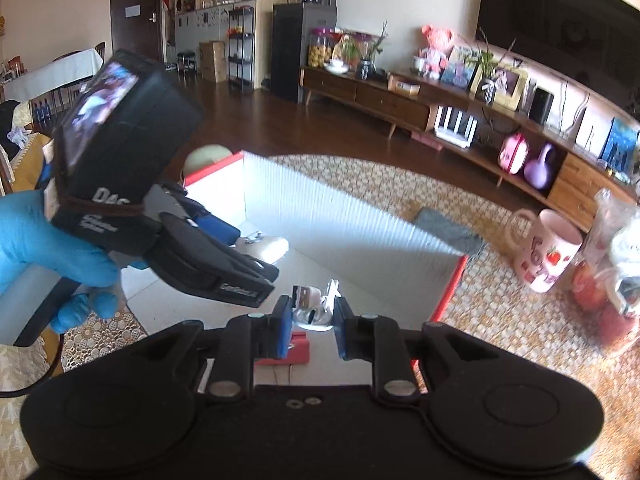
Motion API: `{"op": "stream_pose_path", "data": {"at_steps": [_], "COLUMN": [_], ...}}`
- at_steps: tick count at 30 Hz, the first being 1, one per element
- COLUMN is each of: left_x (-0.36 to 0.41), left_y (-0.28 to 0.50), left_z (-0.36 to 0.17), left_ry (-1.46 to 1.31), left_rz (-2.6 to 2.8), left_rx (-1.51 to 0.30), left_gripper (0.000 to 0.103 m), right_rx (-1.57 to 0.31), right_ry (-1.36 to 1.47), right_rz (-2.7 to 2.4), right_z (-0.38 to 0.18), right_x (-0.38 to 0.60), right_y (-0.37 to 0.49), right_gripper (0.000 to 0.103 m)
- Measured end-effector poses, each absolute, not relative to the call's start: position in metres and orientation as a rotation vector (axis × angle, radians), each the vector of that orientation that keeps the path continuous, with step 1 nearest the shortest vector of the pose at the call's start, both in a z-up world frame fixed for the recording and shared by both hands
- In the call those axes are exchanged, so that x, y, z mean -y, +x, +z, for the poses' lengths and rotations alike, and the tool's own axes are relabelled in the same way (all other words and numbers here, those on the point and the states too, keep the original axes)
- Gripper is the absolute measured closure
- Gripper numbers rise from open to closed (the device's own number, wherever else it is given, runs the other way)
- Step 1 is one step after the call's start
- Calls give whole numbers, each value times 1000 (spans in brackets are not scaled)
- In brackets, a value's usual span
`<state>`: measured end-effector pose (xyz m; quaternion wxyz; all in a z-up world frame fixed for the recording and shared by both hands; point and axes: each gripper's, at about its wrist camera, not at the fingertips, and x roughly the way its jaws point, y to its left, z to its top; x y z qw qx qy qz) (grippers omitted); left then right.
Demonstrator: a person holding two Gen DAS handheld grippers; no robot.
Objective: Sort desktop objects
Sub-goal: 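Carry the toy and cable with both tools over the red box, then open both tools to drop the toy and cable into the box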
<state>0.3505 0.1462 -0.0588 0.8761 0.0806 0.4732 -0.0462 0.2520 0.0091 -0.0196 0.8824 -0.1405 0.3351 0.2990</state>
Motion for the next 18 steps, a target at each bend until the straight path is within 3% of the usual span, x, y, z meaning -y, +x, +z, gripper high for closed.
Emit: {"op": "stream_pose_path", "data": {"at_steps": [8, 18], "left_x": [-144, -140], "left_y": [368, 376], "left_z": [-74, -78], "left_ry": [194, 214], "left_rz": [-154, -160], "left_rx": [-1164, -1222], "left_gripper": [54, 50], "right_rx": [-793, -844], "right_ry": [-300, -270], "right_rz": [588, 582], "right_z": [-40, -47], "right_x": [-15, -11], "right_y": [265, 266], "right_gripper": [82, 80]}}
